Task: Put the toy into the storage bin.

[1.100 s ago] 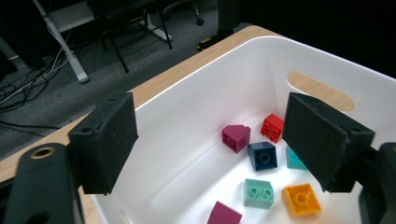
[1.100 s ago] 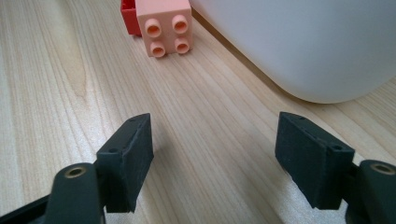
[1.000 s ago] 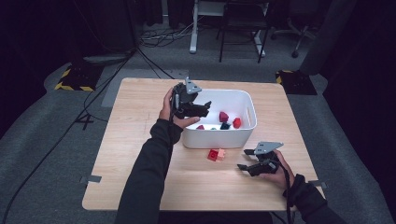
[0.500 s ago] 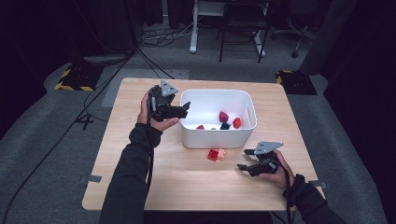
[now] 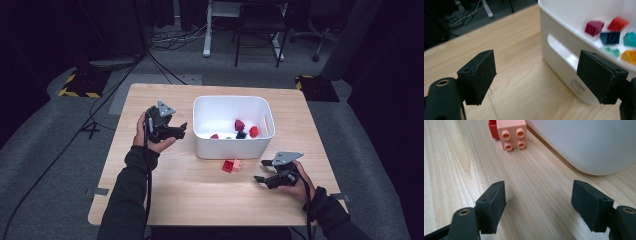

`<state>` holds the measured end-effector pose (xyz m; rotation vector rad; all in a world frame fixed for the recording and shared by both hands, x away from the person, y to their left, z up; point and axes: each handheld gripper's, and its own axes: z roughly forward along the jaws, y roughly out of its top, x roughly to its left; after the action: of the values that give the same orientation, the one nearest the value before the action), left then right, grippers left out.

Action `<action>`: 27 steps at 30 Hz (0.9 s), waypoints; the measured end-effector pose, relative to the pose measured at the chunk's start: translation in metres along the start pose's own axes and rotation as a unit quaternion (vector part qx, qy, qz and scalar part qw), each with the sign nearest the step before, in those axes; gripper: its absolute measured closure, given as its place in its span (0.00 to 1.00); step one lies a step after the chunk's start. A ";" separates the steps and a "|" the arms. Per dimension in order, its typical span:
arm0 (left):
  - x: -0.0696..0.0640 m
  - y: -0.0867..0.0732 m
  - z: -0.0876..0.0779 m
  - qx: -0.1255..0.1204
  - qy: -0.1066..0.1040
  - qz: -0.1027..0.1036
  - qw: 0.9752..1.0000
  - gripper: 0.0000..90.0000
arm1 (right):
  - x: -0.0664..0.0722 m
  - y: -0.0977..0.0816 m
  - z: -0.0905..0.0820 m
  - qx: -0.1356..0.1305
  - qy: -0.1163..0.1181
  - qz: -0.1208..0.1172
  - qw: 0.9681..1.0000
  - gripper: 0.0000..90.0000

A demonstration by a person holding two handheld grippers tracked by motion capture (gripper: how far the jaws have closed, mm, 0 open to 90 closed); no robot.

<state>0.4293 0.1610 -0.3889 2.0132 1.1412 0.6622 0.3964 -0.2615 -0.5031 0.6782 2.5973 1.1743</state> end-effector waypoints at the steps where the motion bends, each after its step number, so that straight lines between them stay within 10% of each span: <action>1: 0.000 -0.006 0.002 0.006 0.002 0.001 1.000 0.18 | 0.000 0.000 0.000 0.001 -0.001 0.002 1.000 0.31; 16: -0.042 -0.081 0.020 0.072 -0.066 0.019 0.995 0.21 | 0.000 0.000 0.000 -0.001 0.000 -0.001 1.000 0.31; 27: -0.111 -0.077 0.035 0.073 -0.124 0.085 0.986 0.23 | 0.000 0.000 0.000 -0.001 0.000 0.000 1.000 0.31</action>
<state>0.3622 0.0790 -0.4798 2.2635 0.9007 0.4034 0.3965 -0.2613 -0.5032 0.6777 2.5958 1.1755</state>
